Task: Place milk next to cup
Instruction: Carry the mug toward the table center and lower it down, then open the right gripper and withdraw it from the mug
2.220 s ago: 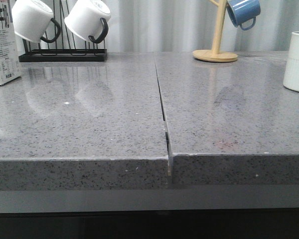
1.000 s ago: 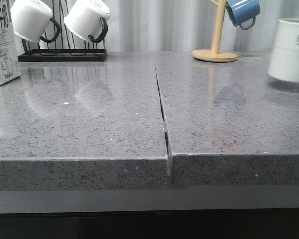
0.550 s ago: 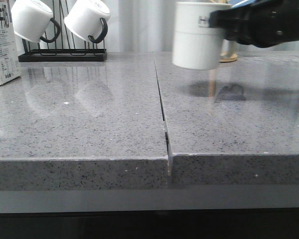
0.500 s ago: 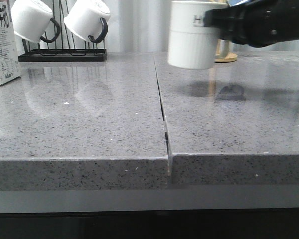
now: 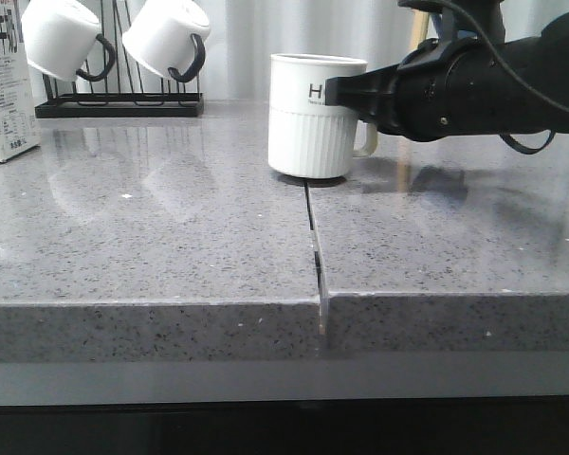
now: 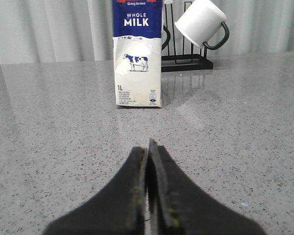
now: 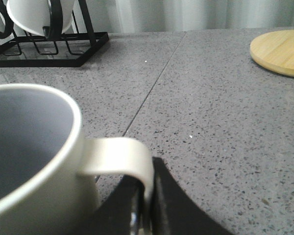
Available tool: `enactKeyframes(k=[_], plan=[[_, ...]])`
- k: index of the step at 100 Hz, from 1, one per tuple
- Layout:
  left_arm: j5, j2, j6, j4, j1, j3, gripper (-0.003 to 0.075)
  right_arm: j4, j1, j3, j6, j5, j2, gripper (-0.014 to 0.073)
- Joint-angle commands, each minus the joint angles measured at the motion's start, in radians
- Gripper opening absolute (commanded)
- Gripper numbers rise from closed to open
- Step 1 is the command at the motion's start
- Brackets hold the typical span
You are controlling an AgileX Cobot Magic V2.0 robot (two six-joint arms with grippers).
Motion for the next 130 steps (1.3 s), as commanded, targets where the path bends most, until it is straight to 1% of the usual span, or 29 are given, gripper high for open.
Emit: enactKeyframes(k=[1, 3, 5, 6, 7, 13, 17, 23, 39, 56, 75, 79, 83, 90, 92, 98, 103, 110, 117, 125, 130], plan=[[-0.082, -0.033, 0.000, -0.008, 0.004, 0.041, -0.0021, 0.002, -0.001, -0.033, -0.008, -0.094, -0.047, 0.0014], [-0.082, -0.033, 0.000, -0.008, 0.004, 0.041, -0.0021, 0.002, -0.001, -0.033, -0.008, -0.093, -0.047, 0.0034], [-0.082, -0.033, 0.000, -0.008, 0.004, 0.041, -0.0021, 0.002, -0.001, -0.033, -0.008, -0.092, -0.047, 0.0080], [-0.082, -0.033, 0.000, -0.008, 0.004, 0.041, -0.0021, 0.002, -0.001, -0.033, -0.008, -0.092, -0.047, 0.0080], [-0.082, -0.033, 0.000, -0.008, 0.004, 0.041, -0.0021, 0.002, -0.001, -0.033, -0.008, -0.092, -0.047, 0.0118], [-0.082, -0.033, 0.000, -0.008, 0.004, 0.041, -0.0020, 0.002, -0.001, -0.033, -0.008, -0.092, -0.047, 0.0204], [-0.082, -0.033, 0.000, -0.008, 0.004, 0.041, -0.0021, 0.002, -0.001, -0.033, -0.008, -0.092, -0.047, 0.0278], [-0.082, -0.033, 0.000, -0.008, 0.004, 0.041, -0.0021, 0.002, -0.001, -0.030, -0.008, -0.095, -0.047, 0.0326], [-0.082, -0.033, 0.000, -0.008, 0.004, 0.041, -0.0021, 0.002, -0.001, 0.019, -0.008, -0.149, -0.061, 0.0329], [-0.082, -0.033, 0.000, -0.008, 0.004, 0.041, -0.0021, 0.002, -0.001, 0.134, -0.008, -0.235, -0.128, 0.0329], [-0.082, -0.033, 0.000, -0.008, 0.004, 0.041, -0.0020, 0.002, -0.002, 0.271, -0.008, -0.225, -0.235, 0.0329], [-0.082, -0.033, 0.000, -0.008, 0.004, 0.041, -0.0021, 0.002, -0.002, 0.299, -0.008, -0.203, -0.263, 0.0317], [-0.082, -0.033, 0.000, -0.008, 0.004, 0.041, -0.0021, 0.002, -0.002, 0.325, -0.008, -0.171, -0.309, 0.0281], [-0.082, -0.033, 0.000, -0.008, 0.004, 0.041, -0.0021, 0.001, -0.002, 0.361, -0.008, -0.098, -0.376, 0.0197], [-0.082, -0.033, 0.000, -0.008, 0.004, 0.041, -0.0021, 0.001, -0.002, 0.375, -0.008, -0.076, -0.409, 0.0156], [-0.082, -0.033, 0.000, -0.008, 0.004, 0.041, -0.0021, -0.004, -0.002, 0.400, -0.008, -0.010, -0.475, 0.0070], [-0.082, -0.033, 0.000, -0.008, 0.004, 0.041, -0.0021, -0.005, -0.002, 0.421, -0.008, 0.035, -0.535, 0.0015], [-0.082, -0.033, 0.000, -0.008, 0.004, 0.041, -0.0021, -0.009, -0.002, 0.440, -0.008, 0.096, -0.622, -0.0040], [-0.082, -0.033, 0.000, -0.008, 0.004, 0.041, -0.0021, -0.010, -0.002, 0.450, -0.008, 0.163, -0.712, -0.0070], [-0.082, -0.033, 0.000, -0.008, 0.004, 0.041, -0.0021, -0.011, -0.002, 0.455, -0.008, 0.253, -0.824, -0.0068], [-0.082, -0.033, 0.000, -0.008, 0.004, 0.041, -0.0021, -0.012, -0.002, 0.455, -0.008, 0.339, -0.891, -0.0068]])
